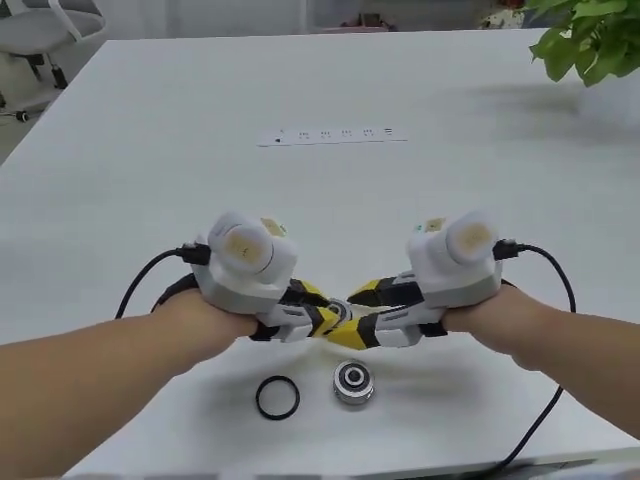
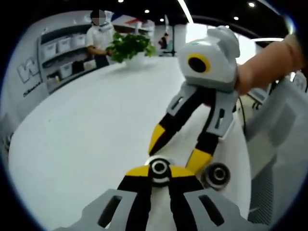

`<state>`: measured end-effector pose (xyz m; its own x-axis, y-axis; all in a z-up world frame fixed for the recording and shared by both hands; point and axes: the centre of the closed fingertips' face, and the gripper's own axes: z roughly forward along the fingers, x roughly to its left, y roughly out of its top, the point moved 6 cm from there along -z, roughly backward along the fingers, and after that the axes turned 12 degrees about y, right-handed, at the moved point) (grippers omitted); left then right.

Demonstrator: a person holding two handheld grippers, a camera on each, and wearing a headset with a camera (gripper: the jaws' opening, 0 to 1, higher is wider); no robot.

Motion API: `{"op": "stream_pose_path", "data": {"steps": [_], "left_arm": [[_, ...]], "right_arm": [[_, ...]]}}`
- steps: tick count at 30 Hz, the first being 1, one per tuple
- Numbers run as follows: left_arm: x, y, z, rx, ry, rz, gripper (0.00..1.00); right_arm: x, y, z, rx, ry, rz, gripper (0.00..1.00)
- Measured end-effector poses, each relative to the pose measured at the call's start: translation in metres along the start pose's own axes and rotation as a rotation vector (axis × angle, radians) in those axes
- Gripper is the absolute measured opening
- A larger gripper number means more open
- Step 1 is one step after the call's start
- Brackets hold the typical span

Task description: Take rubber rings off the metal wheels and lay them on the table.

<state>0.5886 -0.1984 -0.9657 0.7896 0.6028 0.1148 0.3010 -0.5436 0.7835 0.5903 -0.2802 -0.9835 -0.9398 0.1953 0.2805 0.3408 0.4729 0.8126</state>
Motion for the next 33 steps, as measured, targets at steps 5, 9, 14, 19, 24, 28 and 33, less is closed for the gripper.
{"op": "stream_pose_path", "data": {"steps": [5,9,14,19,24,28,33], "left_arm": [[0.000,0.000,0.000,-0.002,0.006,0.001,0.13],[0.000,0.000,0.000,-0.003,0.009,0.001,0.13],[0.000,0.000,0.000,-0.005,0.010,-0.001,0.13],[0.000,0.000,0.000,-0.006,0.013,0.000,0.13],[0.000,0.000,0.000,-0.005,0.012,0.000,0.13],[0.000,0.000,0.000,-0.008,0.014,-0.004,0.13],[0.000,-0.001,0.000,-0.008,0.015,-0.005,0.13]], "right_arm": [[0.000,-0.001,0.000,0.011,-0.010,-0.007,0.28],[-0.001,-0.002,-0.004,0.010,-0.016,-0.011,0.25],[0.002,-0.003,-0.005,0.015,-0.020,-0.025,0.21],[0.002,-0.003,-0.006,0.020,-0.027,-0.034,0.20],[0.002,-0.007,-0.010,0.032,-0.028,-0.033,0.15],[0.002,-0.009,-0.011,0.043,-0.034,-0.035,0.09],[0.002,-0.009,-0.011,0.039,-0.034,-0.033,0.06]]}}
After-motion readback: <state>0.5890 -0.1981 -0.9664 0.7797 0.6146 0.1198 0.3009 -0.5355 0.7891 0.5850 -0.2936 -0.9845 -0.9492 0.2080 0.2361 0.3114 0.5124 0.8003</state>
